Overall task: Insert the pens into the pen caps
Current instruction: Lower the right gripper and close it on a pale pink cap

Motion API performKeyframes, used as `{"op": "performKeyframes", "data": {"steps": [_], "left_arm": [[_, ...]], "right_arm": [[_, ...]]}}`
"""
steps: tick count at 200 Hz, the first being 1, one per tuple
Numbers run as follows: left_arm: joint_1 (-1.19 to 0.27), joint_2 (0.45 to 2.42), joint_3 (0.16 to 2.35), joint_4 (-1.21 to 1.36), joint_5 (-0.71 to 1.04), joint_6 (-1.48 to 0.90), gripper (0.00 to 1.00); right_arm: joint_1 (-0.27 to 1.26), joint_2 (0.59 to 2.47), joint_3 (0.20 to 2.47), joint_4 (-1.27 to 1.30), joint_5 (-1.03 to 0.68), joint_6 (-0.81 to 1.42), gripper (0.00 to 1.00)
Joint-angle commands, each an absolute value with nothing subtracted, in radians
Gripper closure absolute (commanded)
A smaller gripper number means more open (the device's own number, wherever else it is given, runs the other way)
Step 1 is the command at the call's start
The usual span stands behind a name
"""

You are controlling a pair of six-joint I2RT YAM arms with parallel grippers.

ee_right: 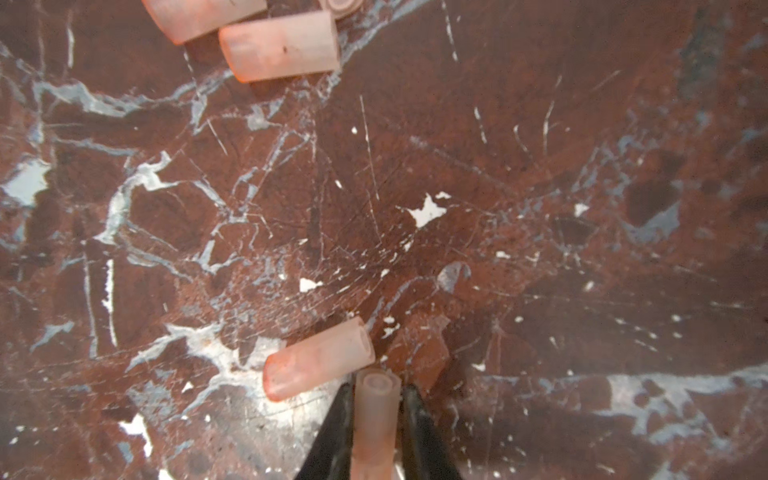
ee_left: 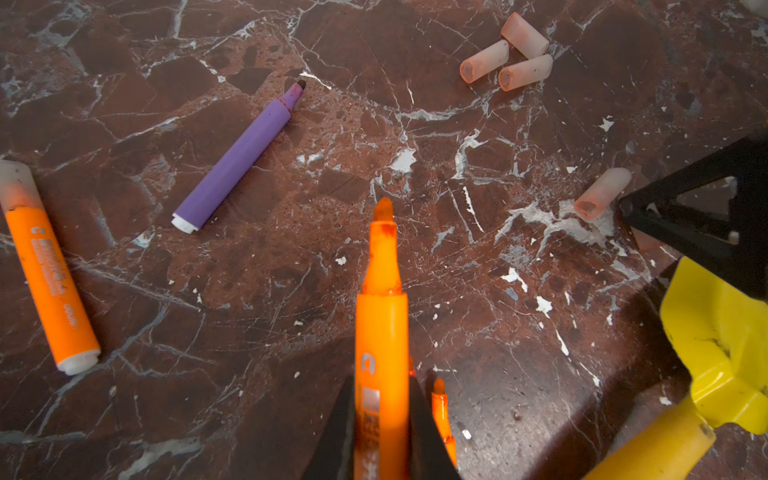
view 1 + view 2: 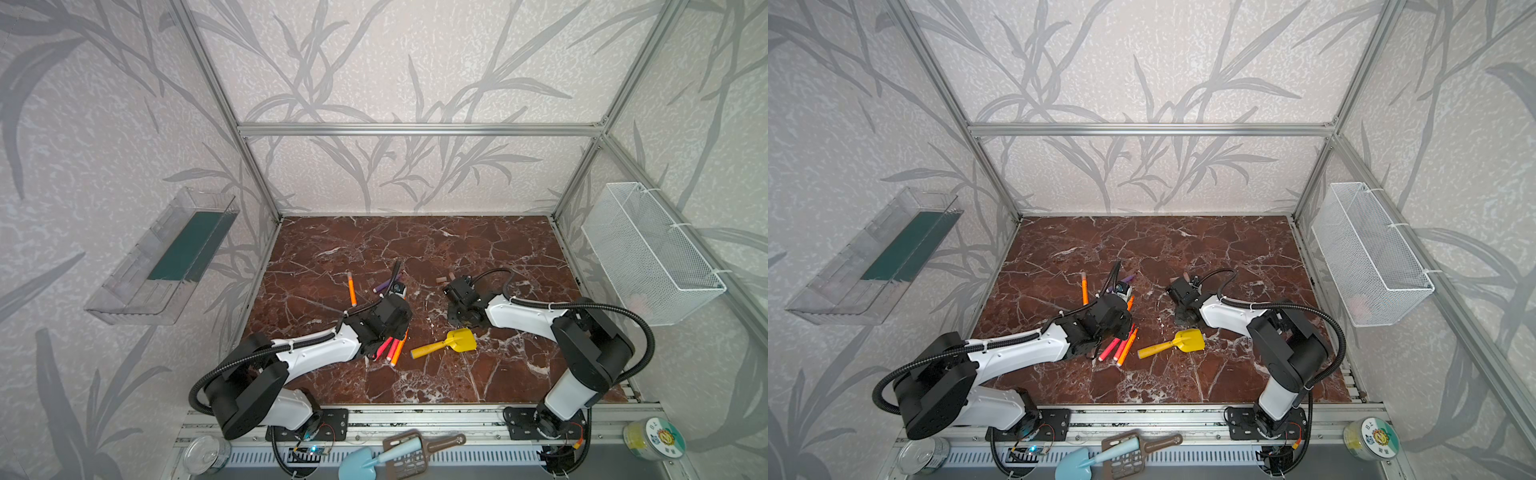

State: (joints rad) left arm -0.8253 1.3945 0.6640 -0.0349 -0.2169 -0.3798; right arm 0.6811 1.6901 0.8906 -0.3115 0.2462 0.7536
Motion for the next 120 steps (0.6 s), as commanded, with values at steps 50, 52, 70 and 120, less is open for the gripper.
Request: {"op": "performKeyframes", "data": {"steps": [50, 52, 70, 120], "left_arm": [[-0.826, 1.37, 0.661, -0.048, -0.243, -0.399, 1.0], [-0.826, 1.37, 0.661, -0.048, -0.243, -0.398, 1.0], [-0.825, 1.365, 0.66, -0.051, -0.244, -0.4, 1.0], [-0.825, 1.335, 0.65, -0.05, -0.236, -0.4, 1.0]], "right_arm": [[0.69, 1.733, 0.915, -0.353, 0.287, 0.747, 0.78], [0.691, 1.734, 0.916, -0.352, 0.287, 0.748, 0.78], [0.69, 1.742, 0.919, -0.353, 0.29, 0.751, 0.8], [0.691, 1.729, 0.914, -0.367, 0.312, 0.765, 0.89]]}}
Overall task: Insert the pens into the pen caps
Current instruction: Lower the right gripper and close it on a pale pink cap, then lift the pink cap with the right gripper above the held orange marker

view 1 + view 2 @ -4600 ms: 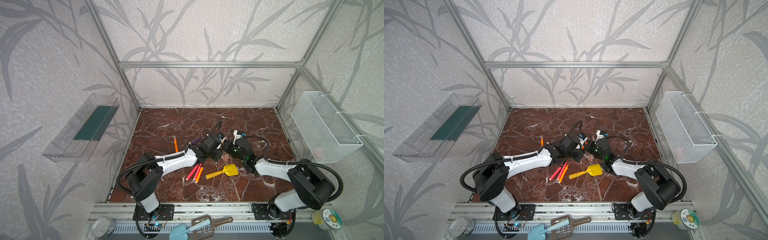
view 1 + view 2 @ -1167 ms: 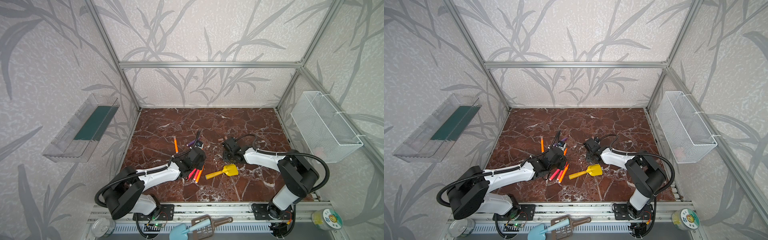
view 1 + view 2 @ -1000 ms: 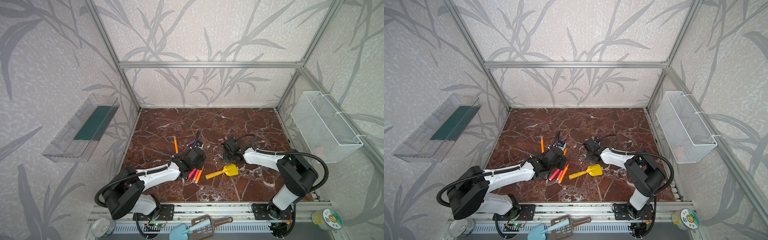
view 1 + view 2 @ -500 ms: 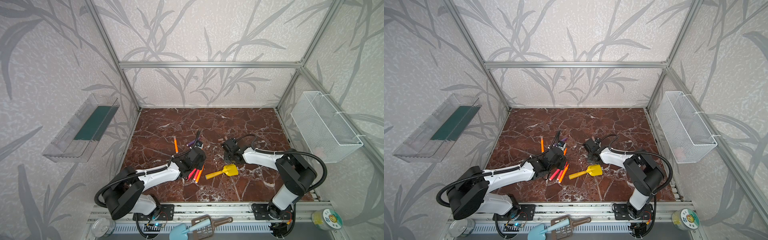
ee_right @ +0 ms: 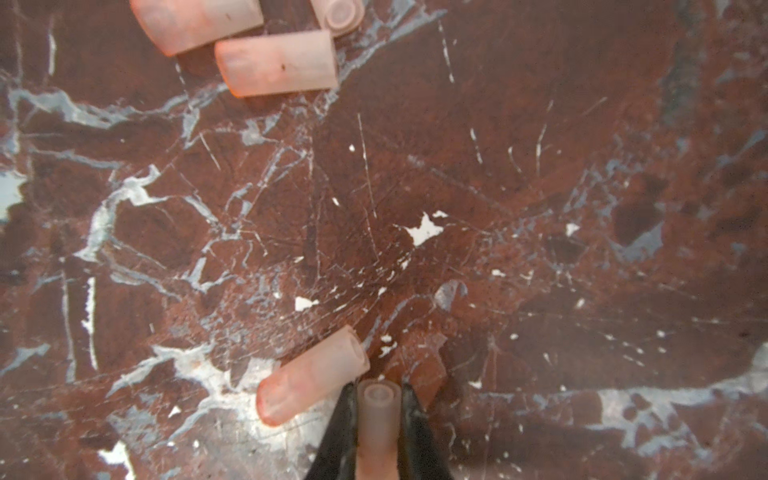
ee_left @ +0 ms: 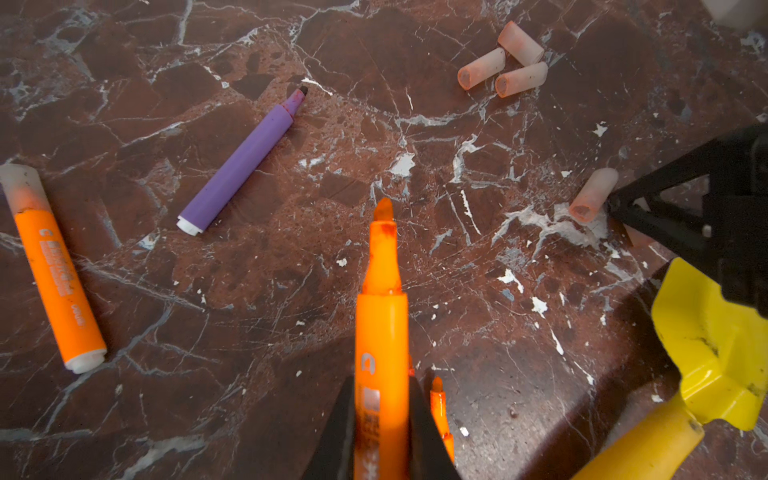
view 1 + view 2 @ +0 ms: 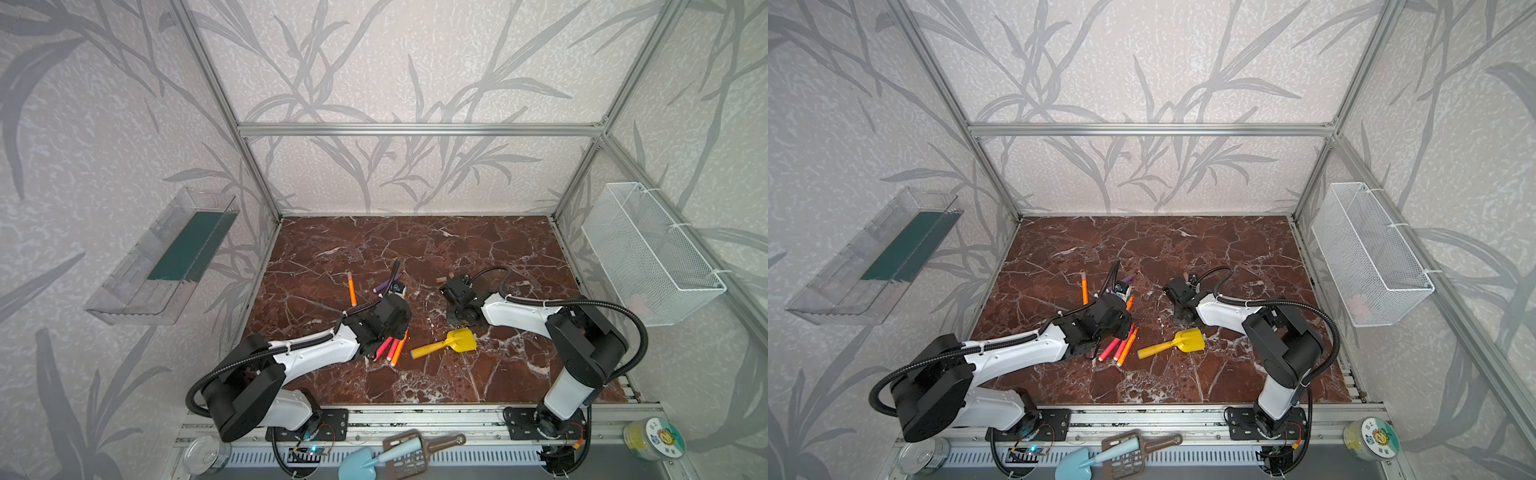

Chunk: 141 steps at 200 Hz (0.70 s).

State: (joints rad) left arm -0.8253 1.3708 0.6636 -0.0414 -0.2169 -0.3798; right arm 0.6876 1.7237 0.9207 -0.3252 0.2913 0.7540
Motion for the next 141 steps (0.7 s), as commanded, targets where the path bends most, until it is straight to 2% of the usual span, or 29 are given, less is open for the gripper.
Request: {"op": "performKeyframes", "data": {"steps": [1, 85, 115, 141], "left_arm": [[-0.825, 1.334, 0.65, -0.049, -0.234, -0.4, 1.0], [-0.826, 1.187, 0.576, 0.092, -0.141, -0.416, 1.0], [-0.826, 1.16, 0.564, 0.132, -0.132, -0.448, 1.0], [-0.824, 1.167, 0.578, 0.155, -0.084, -0.467, 1.0]], "right_arm": [[0.692, 1.727, 0.912, -0.368, 0.313, 0.766, 0.89], [0.69, 1.45, 0.894, -0.417, 0.438, 0.78, 0.92], [0.69, 1.336, 0.91, -0.372, 0.416, 0.761, 0.94], [0.69, 1.224, 0.856, -0.209, 0.344, 0.753, 0.95]]}}
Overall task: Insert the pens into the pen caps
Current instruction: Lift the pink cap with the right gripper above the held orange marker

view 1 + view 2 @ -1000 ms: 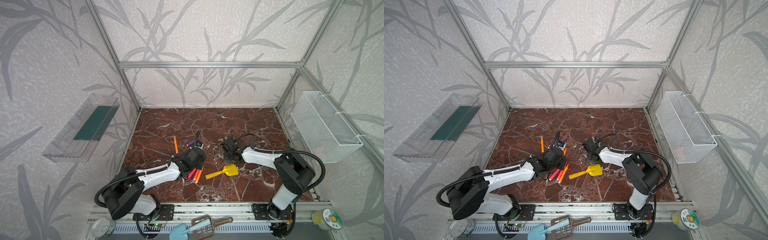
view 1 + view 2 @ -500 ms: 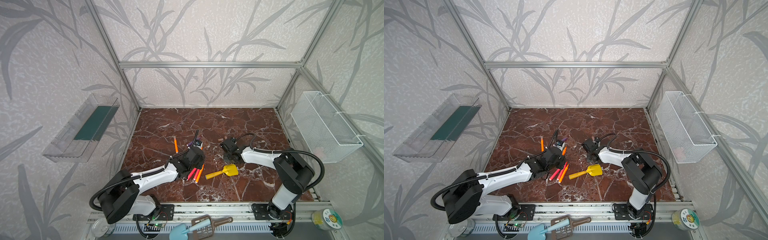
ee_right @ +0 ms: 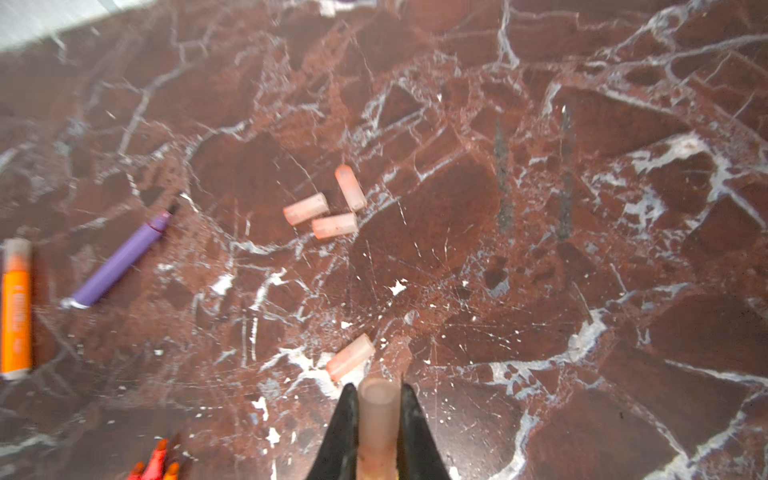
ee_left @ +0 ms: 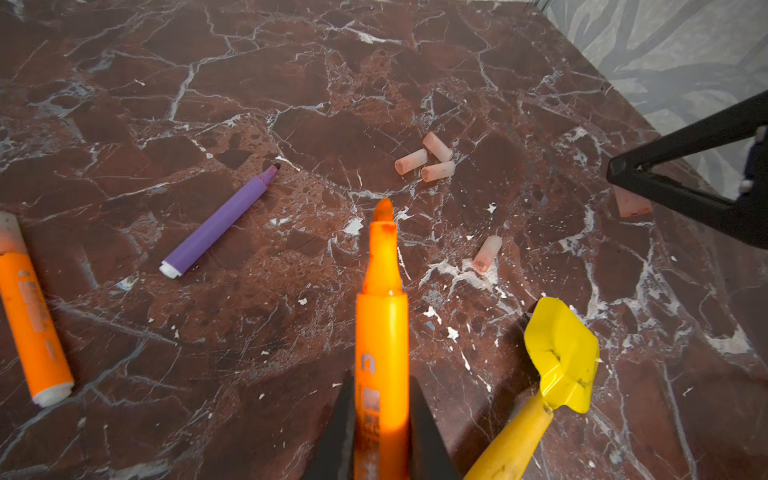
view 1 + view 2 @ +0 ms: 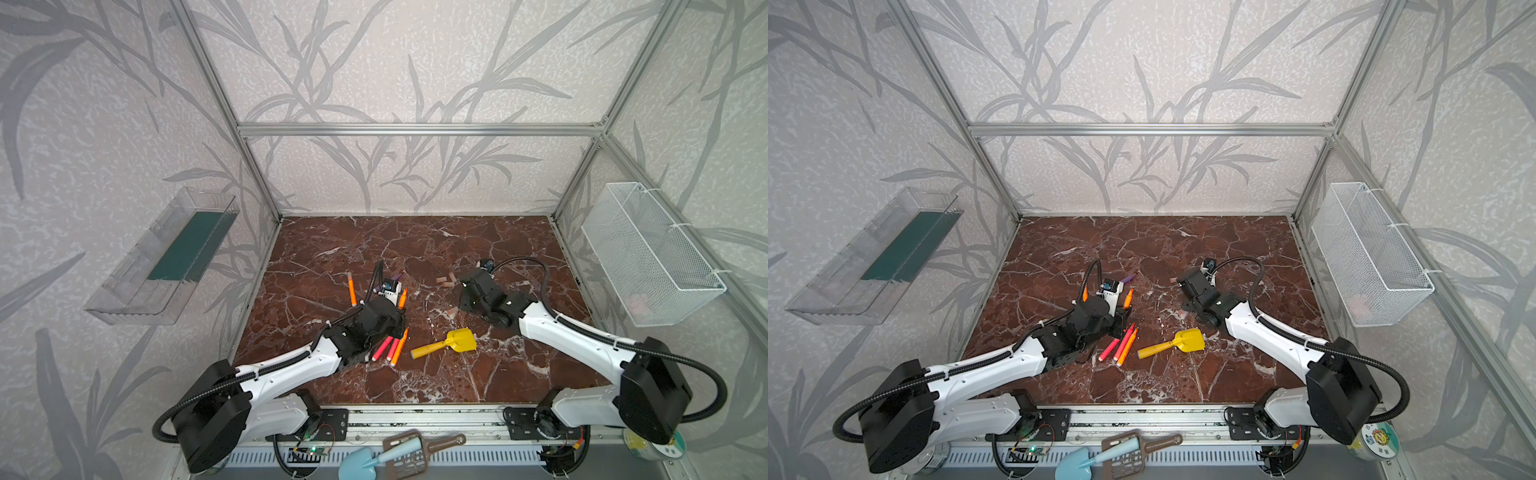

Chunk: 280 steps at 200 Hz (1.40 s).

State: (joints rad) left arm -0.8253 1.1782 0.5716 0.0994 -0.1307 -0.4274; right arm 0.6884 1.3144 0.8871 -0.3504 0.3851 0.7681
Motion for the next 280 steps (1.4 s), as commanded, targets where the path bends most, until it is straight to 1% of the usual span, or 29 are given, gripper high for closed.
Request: {"op": "performKeyframes", "data": {"steps": [1, 21, 45, 84, 105, 153, 280], "left_arm": [[-0.825, 1.166, 0.578, 0.159, -0.081, -0.468, 1.0], [-0.824, 1.176, 0.588, 0.188, -0.02, -0.482, 1.0], [-0.824, 1.199, 0.606, 0.205, 0.039, -0.501, 1.0], [-0.824, 1.233, 0.621, 0.242, 0.101, -0.512, 1.0], [-0.824, 1.248, 0.63, 0.245, 0.118, -0.509, 1.0], [-0.824, 1.251, 0.63, 0.245, 0.113, -0.511, 1.0], [-0.824, 1.243, 0.623, 0.26, 0.121, -0.517, 1.0]], "right_arm": [[0.69, 1.22, 0.852, -0.201, 0.34, 0.752, 0.95], [0.69, 1.142, 0.749, 0.025, 0.255, 0.755, 0.95], [0.691, 1.107, 0.665, 0.247, 0.17, 0.802, 0.95], [0.693, 1.175, 0.657, 0.442, 0.025, 0.876, 0.99], [0.699, 1.23, 0.658, 0.537, -0.005, 0.913, 0.99], [0.73, 1.31, 0.681, 0.587, -0.005, 0.945, 1.0], [0.744, 1.402, 0.718, 0.594, 0.016, 0.956, 1.0]]}}
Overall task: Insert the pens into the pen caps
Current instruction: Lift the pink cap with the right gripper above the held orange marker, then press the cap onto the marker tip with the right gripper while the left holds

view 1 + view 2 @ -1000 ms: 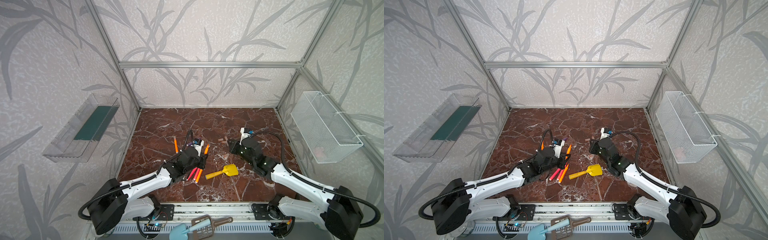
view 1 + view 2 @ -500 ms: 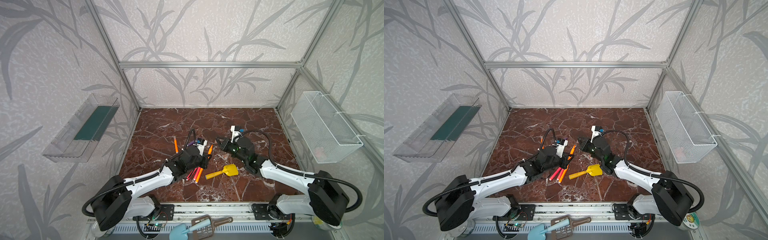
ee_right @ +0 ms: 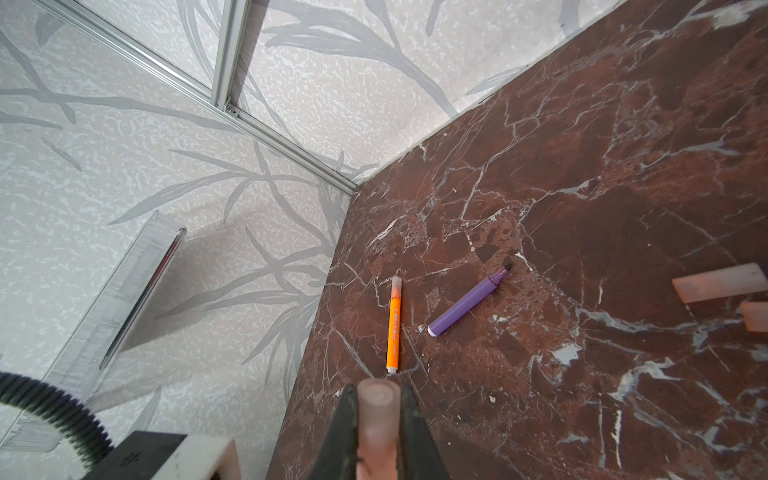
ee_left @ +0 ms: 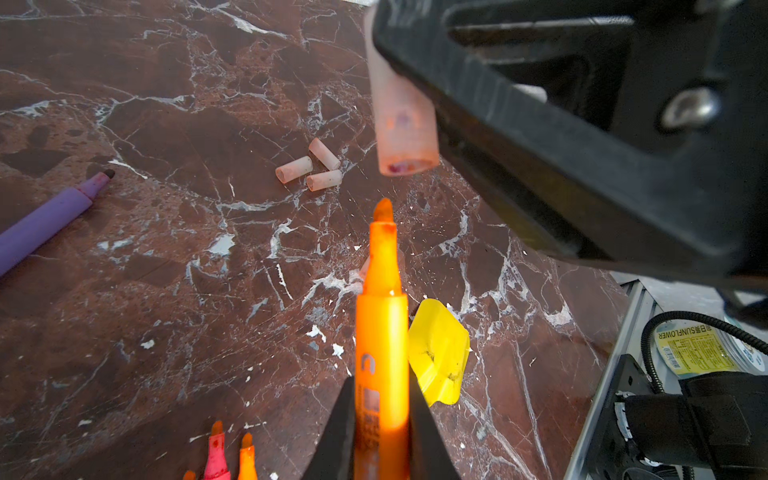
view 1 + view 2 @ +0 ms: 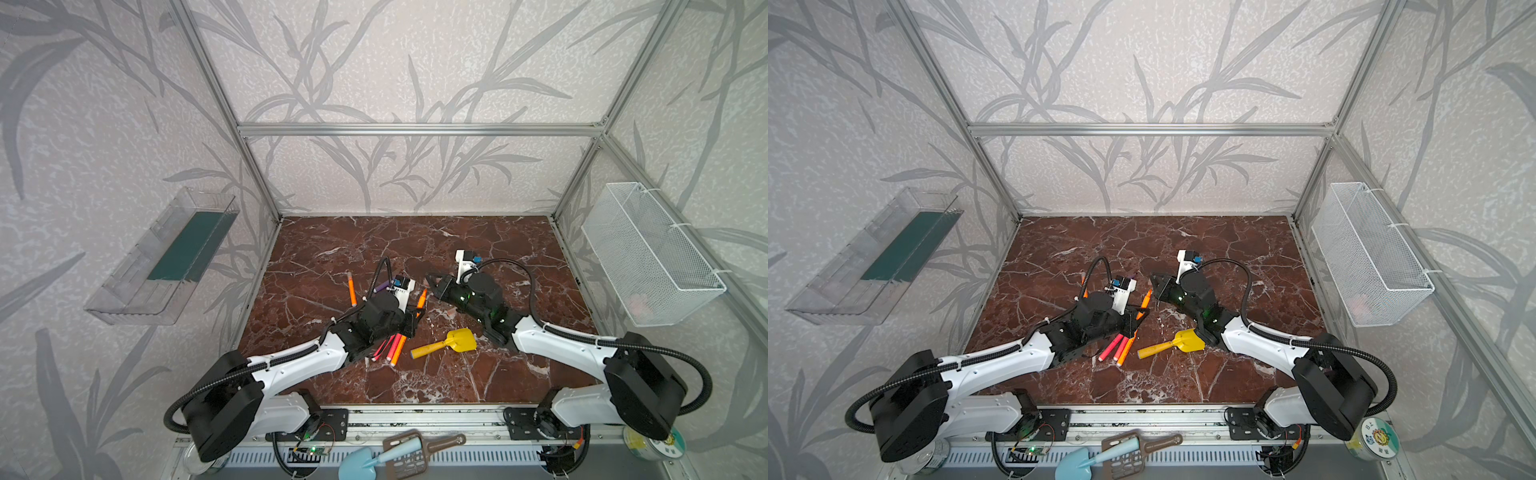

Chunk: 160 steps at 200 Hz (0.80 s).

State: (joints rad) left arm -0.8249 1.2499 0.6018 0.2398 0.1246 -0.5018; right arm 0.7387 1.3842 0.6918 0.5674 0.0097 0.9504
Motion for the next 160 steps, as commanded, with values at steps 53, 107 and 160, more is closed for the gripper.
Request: {"op": "performKeyframes", "data": {"steps": [53, 107, 160], "left_arm": [[-0.824, 1.234, 0.617, 0.259, 0.109, -0.517, 1.0], [-0.824, 1.22, 0.609, 0.264, 0.09, -0.517, 1.0], [-0.824, 1.223, 0.611, 0.265, 0.092, -0.519, 1.0]], "right_arm": [[0.747, 1.395, 0.703, 0.589, 0.034, 0.958, 1.0], [0.76, 1.376, 0.682, 0.587, 0.049, 0.957, 1.0], [0.767, 1.376, 0.673, 0.593, 0.057, 0.957, 1.0]]}}
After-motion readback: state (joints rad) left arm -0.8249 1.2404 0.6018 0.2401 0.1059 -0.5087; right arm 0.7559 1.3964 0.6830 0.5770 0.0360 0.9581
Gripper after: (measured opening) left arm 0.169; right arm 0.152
